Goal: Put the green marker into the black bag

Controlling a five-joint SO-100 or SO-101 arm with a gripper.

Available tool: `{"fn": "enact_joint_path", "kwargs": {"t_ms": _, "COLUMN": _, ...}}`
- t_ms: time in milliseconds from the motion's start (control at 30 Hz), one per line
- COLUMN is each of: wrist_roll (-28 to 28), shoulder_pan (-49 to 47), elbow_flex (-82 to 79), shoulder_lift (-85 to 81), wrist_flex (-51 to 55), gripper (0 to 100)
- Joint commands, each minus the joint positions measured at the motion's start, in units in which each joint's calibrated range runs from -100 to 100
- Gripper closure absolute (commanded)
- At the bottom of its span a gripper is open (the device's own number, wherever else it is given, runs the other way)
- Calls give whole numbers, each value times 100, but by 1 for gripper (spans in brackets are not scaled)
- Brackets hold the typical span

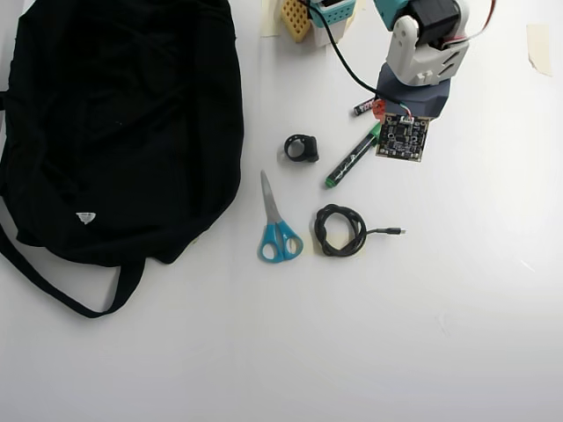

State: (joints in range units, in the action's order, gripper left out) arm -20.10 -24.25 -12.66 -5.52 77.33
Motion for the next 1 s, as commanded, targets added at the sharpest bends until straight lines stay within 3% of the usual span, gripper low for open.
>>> {"fn": "enact_joint_path", "kwargs": {"t_ms": 0, "wrist_roll": -224, "shoulder_pan": -88, "elbow_flex": -136, "shoulder_lift": -145, "wrist_flex": 19, "gripper": 98}}
{"fn": "enact_joint_path", "kwargs": {"t_ms": 667, "wrist_roll": -1100, "shoulder_pan": -126, "elbow_flex": -1043, "shoulder_lift": -153, "wrist_flex": -7, "gripper": 98}}
{"fn": "enact_joint_path", "kwargs": {"t_ms": 967, "wrist_roll": -1173, "shoulder_pan": -96, "elbow_flex": -1016, "shoulder_lift": -45, "wrist_flex": -76, "gripper": 81}}
